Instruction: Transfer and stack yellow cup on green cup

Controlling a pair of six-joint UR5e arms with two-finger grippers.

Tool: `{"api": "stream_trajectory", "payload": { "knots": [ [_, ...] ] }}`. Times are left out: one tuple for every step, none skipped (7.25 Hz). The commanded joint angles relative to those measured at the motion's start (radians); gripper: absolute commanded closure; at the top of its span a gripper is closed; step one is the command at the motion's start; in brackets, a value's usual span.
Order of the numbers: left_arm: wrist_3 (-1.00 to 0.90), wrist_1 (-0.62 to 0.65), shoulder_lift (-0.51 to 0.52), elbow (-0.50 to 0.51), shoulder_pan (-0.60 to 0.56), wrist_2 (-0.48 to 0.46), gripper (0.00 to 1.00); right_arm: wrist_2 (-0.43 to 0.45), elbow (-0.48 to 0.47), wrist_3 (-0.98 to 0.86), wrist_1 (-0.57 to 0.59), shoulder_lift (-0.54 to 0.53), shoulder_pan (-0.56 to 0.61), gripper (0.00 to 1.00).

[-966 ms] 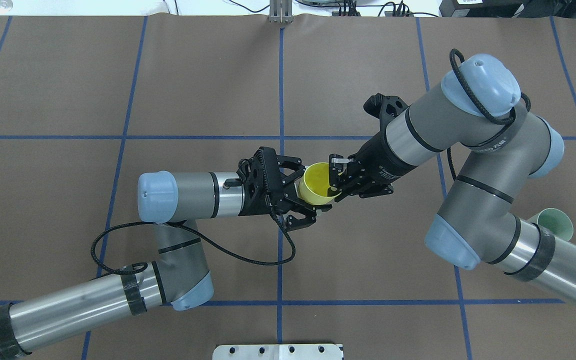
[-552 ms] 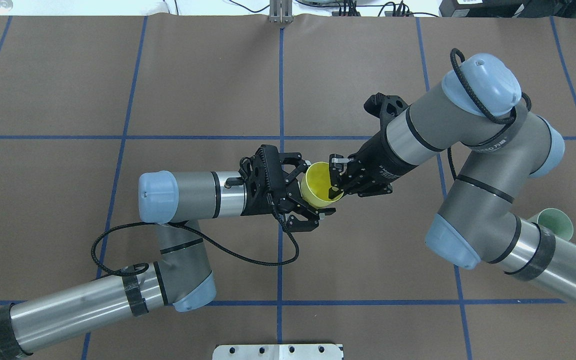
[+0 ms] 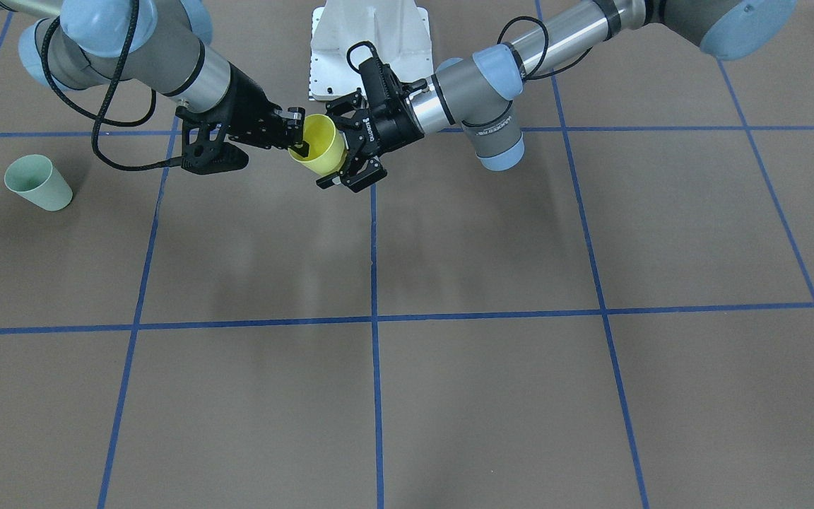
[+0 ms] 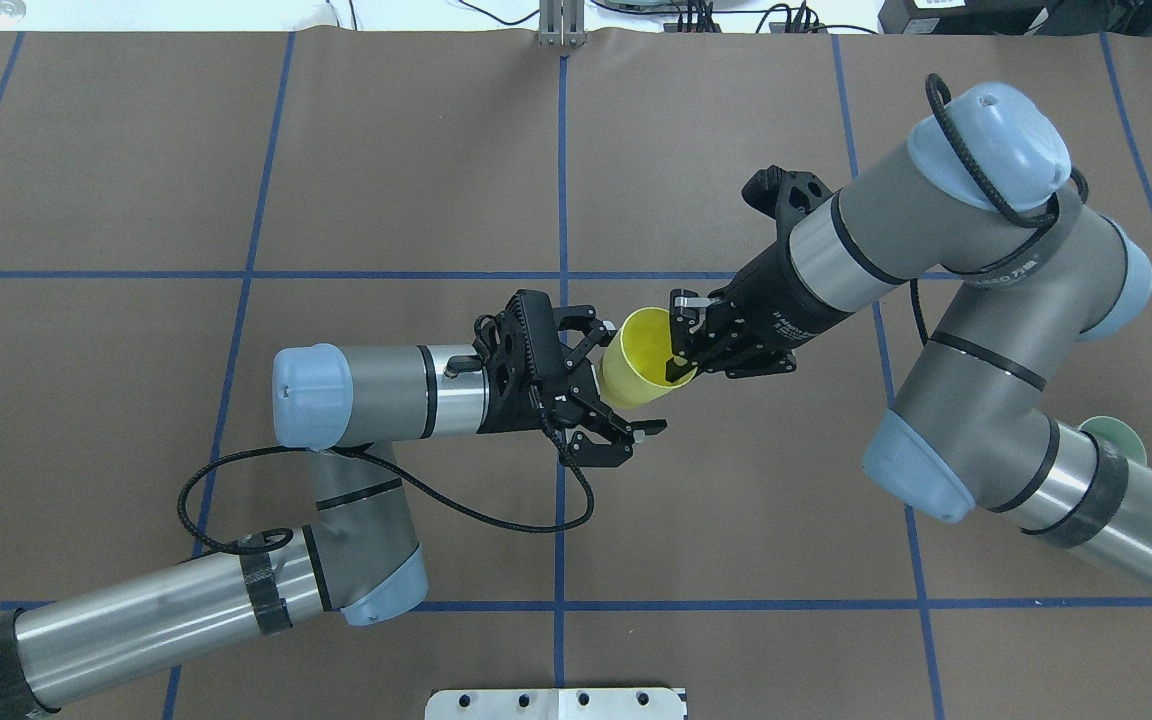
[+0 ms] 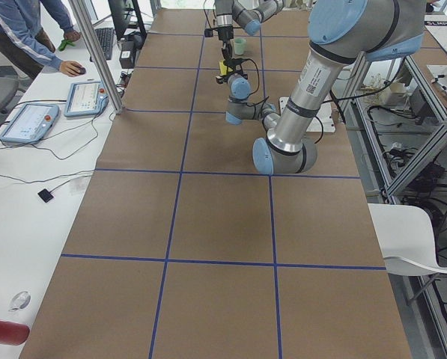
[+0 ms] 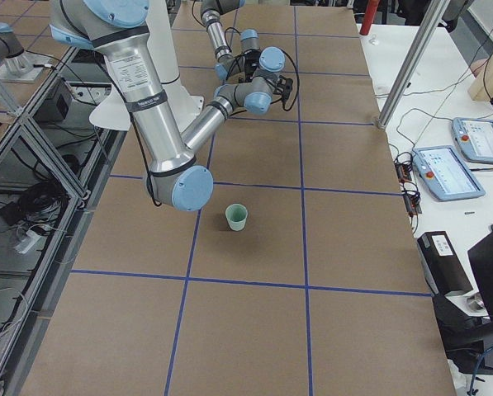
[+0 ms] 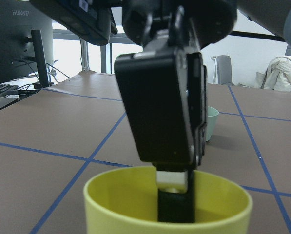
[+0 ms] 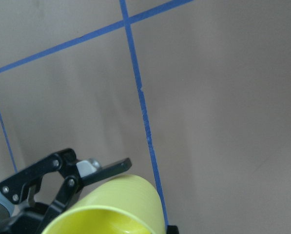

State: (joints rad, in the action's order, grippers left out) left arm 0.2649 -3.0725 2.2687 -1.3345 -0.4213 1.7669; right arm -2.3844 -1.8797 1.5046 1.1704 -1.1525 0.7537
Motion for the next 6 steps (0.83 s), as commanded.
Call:
{"api": "stream_trajectory", "payload": {
  "knots": [
    [0.002,0.001,-0.005,-0.011,-0.004,-0.001,0.01,-0.021,-0.054,0.0,0.009,-0.105,0.105,1.0],
    [0.007,0.001,-0.023,-0.011,-0.011,-0.009,0.01,-0.015,-0.074,0.006,0.012,-0.174,0.172,1.0],
    [0.066,0.001,-0.05,-0.012,-0.022,-0.026,0.01,-0.01,-0.106,-0.003,0.011,-0.275,0.223,1.0],
    [0.077,0.001,-0.09,-0.012,-0.04,-0.03,0.01,0.007,-0.158,-0.013,0.011,-0.379,0.249,1.0],
    [0.082,0.001,-0.11,-0.012,-0.074,-0.036,0.01,0.067,-0.191,-0.027,0.011,-0.476,0.251,1.0],
    [0.083,0.012,-0.145,-0.008,-0.094,-0.047,0.01,0.097,-0.214,-0.114,0.011,-0.584,0.253,1.0]
  ]
}}
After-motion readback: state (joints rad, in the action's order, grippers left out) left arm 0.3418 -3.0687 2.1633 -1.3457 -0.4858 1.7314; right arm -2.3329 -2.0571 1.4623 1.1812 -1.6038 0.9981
